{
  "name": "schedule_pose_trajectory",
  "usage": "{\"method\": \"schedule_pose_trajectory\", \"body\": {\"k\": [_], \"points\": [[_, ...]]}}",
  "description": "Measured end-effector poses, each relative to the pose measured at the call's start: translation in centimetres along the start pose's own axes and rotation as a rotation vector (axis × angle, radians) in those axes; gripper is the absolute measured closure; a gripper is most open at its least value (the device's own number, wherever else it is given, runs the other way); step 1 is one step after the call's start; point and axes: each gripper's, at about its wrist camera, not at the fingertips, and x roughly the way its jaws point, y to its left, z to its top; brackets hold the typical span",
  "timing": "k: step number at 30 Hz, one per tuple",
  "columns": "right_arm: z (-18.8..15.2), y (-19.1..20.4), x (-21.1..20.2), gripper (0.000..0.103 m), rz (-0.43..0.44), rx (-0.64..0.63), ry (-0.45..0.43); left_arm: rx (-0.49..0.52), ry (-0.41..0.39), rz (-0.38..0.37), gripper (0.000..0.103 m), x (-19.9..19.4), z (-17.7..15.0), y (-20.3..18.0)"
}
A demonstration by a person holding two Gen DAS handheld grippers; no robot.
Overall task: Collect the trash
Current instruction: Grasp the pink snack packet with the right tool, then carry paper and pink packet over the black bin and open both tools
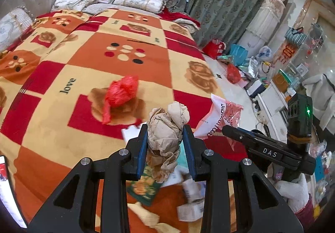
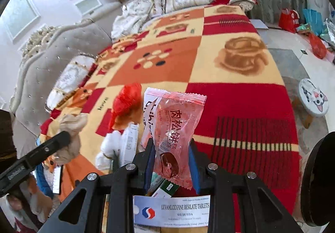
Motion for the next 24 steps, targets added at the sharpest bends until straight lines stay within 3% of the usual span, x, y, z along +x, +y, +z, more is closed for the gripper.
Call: {"method": "schedule_pose_trajectory", "body": {"k": [10,24], "points": [[-1.2,-4.2,-5.5,0.074,-0.054,0.036,-0.069,0.08,0.031,-0.092,0.073,1.0,-0.1,-6.9],[-5.2,-17.5,-13.6,0.074,-0.279,0.224,-0.114,0.201,0.172,-0.261,0.073,7.2,-2.0,-20.7]]}}
